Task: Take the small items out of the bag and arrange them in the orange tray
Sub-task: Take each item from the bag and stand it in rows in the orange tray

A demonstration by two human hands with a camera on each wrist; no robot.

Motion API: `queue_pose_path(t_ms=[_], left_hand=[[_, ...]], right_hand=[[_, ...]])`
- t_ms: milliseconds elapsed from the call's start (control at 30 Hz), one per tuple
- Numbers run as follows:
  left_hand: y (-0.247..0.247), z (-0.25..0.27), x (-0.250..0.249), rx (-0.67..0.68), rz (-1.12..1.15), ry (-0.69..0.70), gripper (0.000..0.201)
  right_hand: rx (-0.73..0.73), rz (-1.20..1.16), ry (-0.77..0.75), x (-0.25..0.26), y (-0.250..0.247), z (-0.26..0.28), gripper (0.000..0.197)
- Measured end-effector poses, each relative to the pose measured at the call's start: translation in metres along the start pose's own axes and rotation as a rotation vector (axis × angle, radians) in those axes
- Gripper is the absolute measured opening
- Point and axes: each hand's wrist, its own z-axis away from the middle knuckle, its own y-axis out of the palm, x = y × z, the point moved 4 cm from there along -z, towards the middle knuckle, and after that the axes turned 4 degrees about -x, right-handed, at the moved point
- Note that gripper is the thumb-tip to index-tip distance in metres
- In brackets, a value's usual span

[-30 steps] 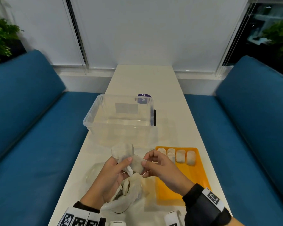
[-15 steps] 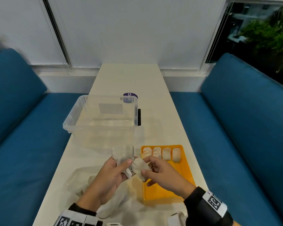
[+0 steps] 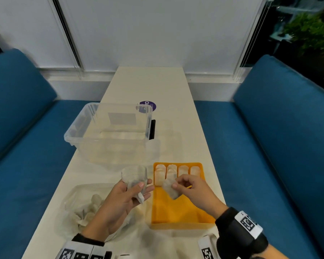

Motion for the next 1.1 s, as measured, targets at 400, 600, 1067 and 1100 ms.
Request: queue_pose_path(t_ms=[400, 600, 1067, 1100], left_hand=[[-0.046, 0.006, 0.001, -0.125, 0.004, 0.002, 0.086], [-0.055, 0.002, 0.000, -0.127, 0.007, -0.021, 0.024], [-0.052, -0.007, -0.002, -0.069, -0.121, -0.062, 0.023], [-0.049, -0.008, -0.002, -0.059, -0.132, -0.064, 0.023]], right_hand=[[-0.063, 0.408, 0.299, -0.051, -0.029, -0.074, 0.013], [0.024, 0.477, 0.379, -0.057, -0.014, -0.087, 0.012], [-0.075, 0.601, 0.437, -0.056, -0.019, -0.092, 0.017], [-0.090, 0.594, 0.425, -0.053, -0.021, -0.090, 0.015]])
